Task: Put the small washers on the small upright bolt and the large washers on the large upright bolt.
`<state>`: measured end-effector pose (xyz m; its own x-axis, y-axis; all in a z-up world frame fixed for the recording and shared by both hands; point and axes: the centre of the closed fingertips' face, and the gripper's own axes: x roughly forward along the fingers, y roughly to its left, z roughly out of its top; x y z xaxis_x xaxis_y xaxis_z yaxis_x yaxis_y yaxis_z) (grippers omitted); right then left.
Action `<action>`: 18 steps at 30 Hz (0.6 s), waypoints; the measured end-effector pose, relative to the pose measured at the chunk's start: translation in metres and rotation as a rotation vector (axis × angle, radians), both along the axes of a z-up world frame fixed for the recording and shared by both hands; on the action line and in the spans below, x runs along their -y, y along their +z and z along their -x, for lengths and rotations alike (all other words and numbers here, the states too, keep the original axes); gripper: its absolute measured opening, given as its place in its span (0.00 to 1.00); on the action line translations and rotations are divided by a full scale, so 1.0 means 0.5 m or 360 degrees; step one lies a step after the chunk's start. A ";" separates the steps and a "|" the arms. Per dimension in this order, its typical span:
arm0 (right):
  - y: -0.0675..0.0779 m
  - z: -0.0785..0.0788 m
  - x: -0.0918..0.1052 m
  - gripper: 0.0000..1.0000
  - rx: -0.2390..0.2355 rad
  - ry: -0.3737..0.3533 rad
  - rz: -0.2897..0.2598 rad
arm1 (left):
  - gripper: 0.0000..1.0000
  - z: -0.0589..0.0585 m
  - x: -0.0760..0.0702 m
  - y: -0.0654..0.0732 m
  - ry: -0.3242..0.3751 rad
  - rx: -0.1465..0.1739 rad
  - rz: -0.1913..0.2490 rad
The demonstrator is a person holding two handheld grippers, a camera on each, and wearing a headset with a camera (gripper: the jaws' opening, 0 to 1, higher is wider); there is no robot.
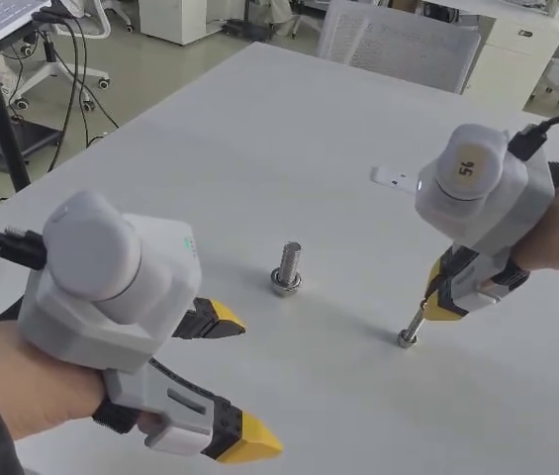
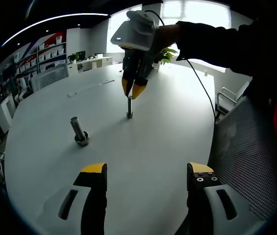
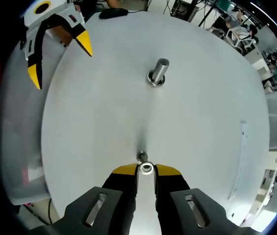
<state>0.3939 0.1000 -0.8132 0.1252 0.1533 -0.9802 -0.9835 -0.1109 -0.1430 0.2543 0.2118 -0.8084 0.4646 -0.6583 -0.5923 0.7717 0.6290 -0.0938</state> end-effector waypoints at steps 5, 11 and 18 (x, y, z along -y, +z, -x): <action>0.001 0.001 -0.004 0.14 0.0000 0.0011 0.0011 | 0.65 0.001 -0.001 0.003 0.0002 0.0005 0.0004; -0.001 0.004 -0.001 0.14 -0.0013 0.0021 0.0033 | 0.65 0.002 -0.001 0.004 0.0000 0.0007 0.0006; -0.003 0.006 -0.003 0.14 -0.0018 0.0035 0.0050 | 0.65 0.003 -0.001 0.004 0.0000 0.0006 0.0008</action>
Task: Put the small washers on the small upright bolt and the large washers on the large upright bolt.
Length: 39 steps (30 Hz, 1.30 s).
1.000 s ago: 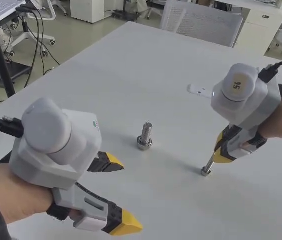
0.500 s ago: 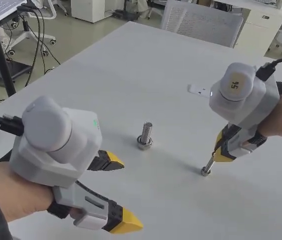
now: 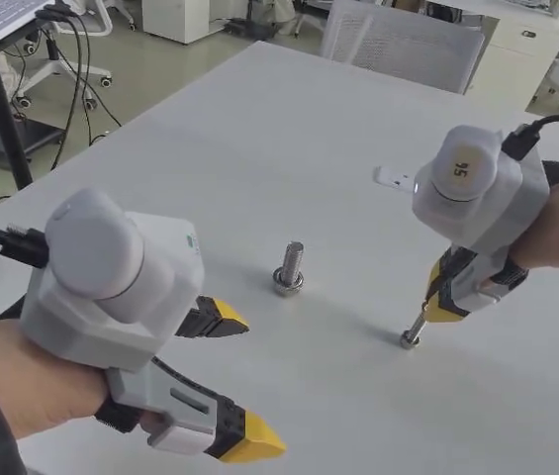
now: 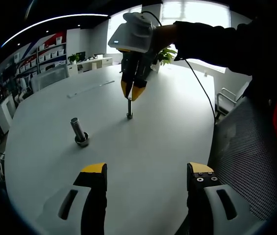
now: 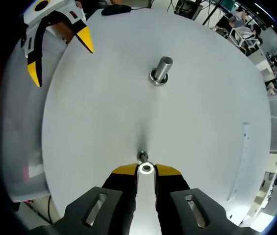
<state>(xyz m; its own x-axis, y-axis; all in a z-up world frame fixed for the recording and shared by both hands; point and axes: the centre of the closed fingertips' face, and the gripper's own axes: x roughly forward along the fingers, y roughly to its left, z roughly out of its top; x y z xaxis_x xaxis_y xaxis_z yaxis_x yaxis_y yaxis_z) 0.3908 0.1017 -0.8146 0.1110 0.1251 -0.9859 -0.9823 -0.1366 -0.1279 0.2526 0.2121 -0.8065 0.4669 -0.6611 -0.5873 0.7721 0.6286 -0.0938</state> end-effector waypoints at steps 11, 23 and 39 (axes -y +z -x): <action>-0.002 -0.002 0.001 0.14 -0.0003 0.0027 0.0038 | 0.65 0.000 0.001 0.000 0.0002 0.0004 0.0000; -0.008 -0.011 0.002 0.14 -0.0022 0.0043 0.0075 | 0.65 -0.009 0.004 0.005 0.0000 0.0005 0.0007; -0.059 -0.013 0.005 0.14 -0.0079 0.0023 0.0100 | 0.65 -0.011 0.003 0.002 0.0000 0.0000 0.0003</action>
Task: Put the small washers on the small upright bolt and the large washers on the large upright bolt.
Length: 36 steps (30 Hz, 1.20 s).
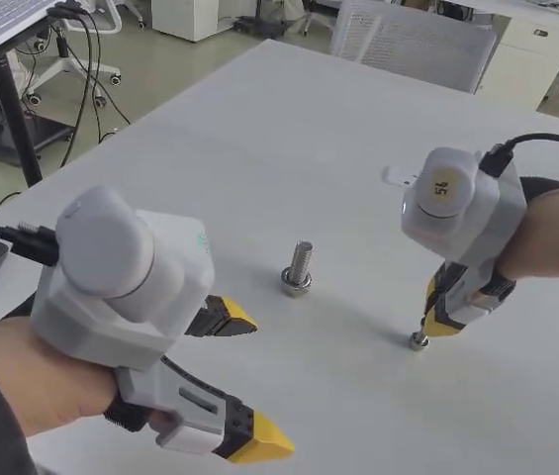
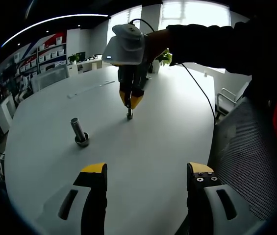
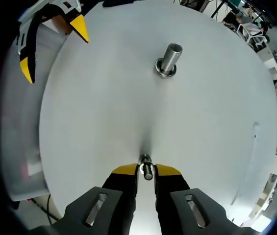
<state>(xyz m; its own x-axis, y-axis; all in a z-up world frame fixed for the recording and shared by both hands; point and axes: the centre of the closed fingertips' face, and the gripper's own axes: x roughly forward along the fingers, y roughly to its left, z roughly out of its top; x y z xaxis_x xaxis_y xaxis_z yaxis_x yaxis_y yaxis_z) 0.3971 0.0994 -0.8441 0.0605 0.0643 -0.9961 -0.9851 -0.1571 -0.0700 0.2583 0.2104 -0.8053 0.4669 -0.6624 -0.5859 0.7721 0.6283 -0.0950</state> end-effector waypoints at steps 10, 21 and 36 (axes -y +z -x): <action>-0.026 0.003 0.000 0.14 -0.0037 -0.0017 0.0003 | 0.65 0.000 -0.001 -0.002 0.0000 -0.0009 -0.0003; -0.032 0.000 -0.003 0.14 -0.0052 -0.0034 0.0001 | 0.65 -0.001 -0.002 -0.003 -0.0001 -0.0013 -0.0005; -0.016 0.002 -0.010 0.20 -0.0042 -0.0050 -0.0054 | 0.65 -0.002 -0.003 -0.003 -0.0007 -0.0010 -0.0008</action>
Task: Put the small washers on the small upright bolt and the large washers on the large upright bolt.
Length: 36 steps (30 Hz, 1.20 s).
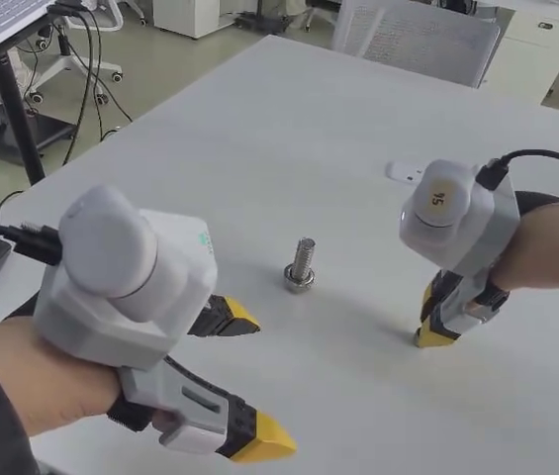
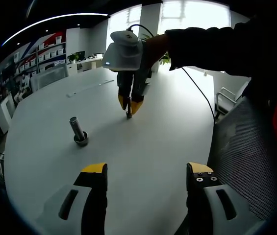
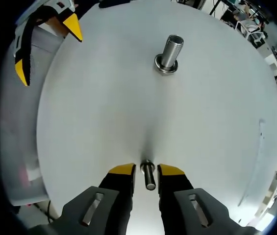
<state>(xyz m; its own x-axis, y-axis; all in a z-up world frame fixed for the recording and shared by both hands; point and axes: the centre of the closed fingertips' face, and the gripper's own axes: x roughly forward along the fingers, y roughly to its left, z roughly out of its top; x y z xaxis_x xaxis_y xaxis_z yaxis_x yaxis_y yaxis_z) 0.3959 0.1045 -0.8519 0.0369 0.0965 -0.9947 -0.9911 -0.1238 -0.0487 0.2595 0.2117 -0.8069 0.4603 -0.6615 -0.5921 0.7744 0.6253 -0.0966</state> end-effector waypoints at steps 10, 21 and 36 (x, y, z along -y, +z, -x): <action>0.022 0.005 0.000 0.35 0.0021 -0.0068 -0.0135 | 0.65 0.002 0.001 -0.002 -0.0008 -0.0003 -0.0005; 0.043 0.019 0.011 0.62 0.0102 -0.0165 -0.0317 | 0.65 0.010 0.004 -0.003 -0.0009 0.0003 -0.0006; 0.067 0.066 0.045 0.84 0.0164 -0.0378 -0.0580 | 0.66 0.012 0.009 0.002 0.0007 0.0017 0.0007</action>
